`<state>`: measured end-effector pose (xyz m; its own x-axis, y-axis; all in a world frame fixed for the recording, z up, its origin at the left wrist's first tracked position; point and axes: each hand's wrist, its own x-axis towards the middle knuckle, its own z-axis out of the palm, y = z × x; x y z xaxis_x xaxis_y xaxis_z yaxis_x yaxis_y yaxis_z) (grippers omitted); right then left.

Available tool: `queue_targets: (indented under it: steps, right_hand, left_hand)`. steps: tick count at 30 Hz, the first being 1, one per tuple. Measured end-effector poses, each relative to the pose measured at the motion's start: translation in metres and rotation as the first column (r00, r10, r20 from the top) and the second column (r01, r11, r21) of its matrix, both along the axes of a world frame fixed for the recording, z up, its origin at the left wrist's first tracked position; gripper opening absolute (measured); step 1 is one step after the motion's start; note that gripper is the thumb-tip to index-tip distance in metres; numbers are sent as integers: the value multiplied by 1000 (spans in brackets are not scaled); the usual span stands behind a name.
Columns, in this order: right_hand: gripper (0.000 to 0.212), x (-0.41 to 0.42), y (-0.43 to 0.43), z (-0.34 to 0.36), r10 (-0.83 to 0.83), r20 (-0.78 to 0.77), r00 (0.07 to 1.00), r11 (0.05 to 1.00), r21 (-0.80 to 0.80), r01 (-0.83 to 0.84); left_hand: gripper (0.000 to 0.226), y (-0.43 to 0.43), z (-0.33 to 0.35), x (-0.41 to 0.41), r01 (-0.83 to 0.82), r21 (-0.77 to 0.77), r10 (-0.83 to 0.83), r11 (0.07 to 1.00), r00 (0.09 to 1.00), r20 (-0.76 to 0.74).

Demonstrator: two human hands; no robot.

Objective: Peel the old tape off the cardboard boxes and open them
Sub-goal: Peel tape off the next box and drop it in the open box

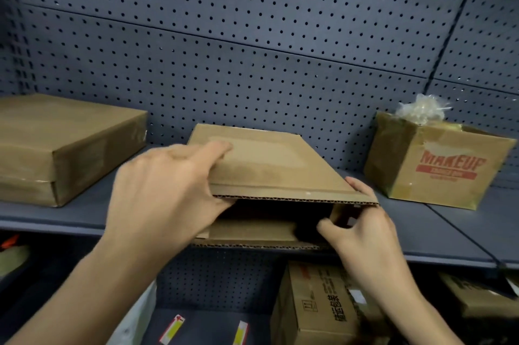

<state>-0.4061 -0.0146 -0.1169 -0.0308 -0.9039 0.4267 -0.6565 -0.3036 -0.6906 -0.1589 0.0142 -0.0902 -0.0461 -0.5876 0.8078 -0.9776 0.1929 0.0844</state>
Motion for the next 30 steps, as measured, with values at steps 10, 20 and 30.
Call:
queue_targets:
  steps: [10, 20, 30]
  right_hand:
    - [65, -44, 6, 6, 193, 191, 963, 958, 176, -227]
    - [71, -73, -13, -2, 190, 659, 728, 875, 224, -430]
    - [69, -155, -41, -39, 310, 610, 729, 925, -18, -378]
  left_hand:
    - [130, 19, -26, -12, 258, 82, -149, 963, 759, -633]
    - [71, 22, -22, 16, 421, 375, -208, 826, 846, -491]
    - [70, 9, -37, 0, 428, 611, -266, 666, 901, -342]
